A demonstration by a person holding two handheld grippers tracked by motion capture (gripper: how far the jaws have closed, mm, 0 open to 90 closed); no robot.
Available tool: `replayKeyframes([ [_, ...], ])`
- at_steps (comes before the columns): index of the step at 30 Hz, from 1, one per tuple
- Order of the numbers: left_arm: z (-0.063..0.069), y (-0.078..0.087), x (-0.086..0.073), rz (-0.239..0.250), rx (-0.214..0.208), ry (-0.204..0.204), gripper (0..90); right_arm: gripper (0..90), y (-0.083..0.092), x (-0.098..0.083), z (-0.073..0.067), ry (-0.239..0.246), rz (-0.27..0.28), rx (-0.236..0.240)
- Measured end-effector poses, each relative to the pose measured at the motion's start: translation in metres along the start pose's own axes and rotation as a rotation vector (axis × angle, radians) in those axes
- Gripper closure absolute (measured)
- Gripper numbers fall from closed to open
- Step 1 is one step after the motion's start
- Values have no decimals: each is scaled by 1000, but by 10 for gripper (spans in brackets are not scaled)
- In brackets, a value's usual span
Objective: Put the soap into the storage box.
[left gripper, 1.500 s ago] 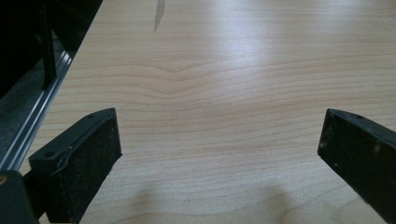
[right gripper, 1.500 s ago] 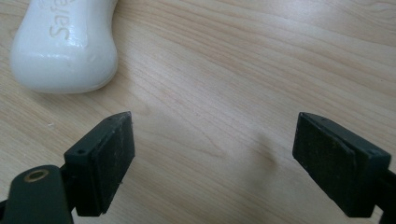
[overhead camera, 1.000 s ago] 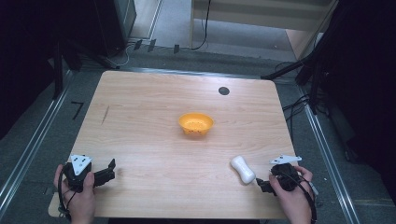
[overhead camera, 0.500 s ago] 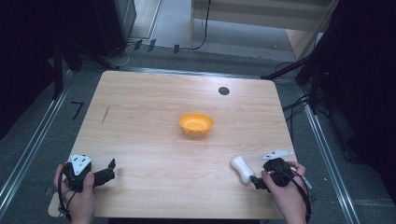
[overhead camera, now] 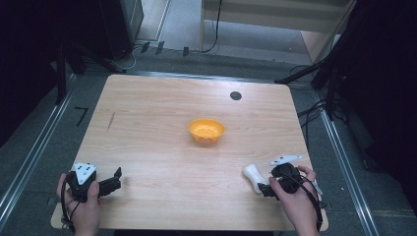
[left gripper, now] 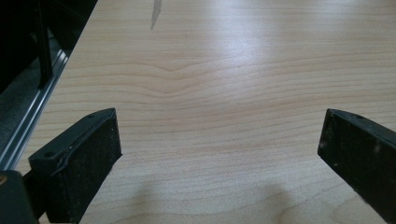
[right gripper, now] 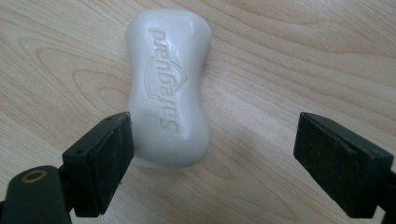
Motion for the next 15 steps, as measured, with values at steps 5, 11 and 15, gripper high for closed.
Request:
replayKeyframes([
  [5, 0, 0, 0, 1, -1, 1, 0, 127, -1, 3, -2, 1, -2, 1],
  [11, 0, 0, 0, 0, -1, 1, 0, 113, -6, 9, -9, 9, -12, 8],
  [15, 0, 0, 0, -2, -2, 4, 0, 101, -11, 12, -12, 14, -19, 18],
])
Point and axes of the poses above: each handheld gripper's, and its own axes: y roughly backward along the jaws, x roughly out of its top, z roughly to its right, the point moved 9 cm from there along -y, roughly forward along the jaws, and after that the axes turned 8 degrees about x, right-handed, at the moved point
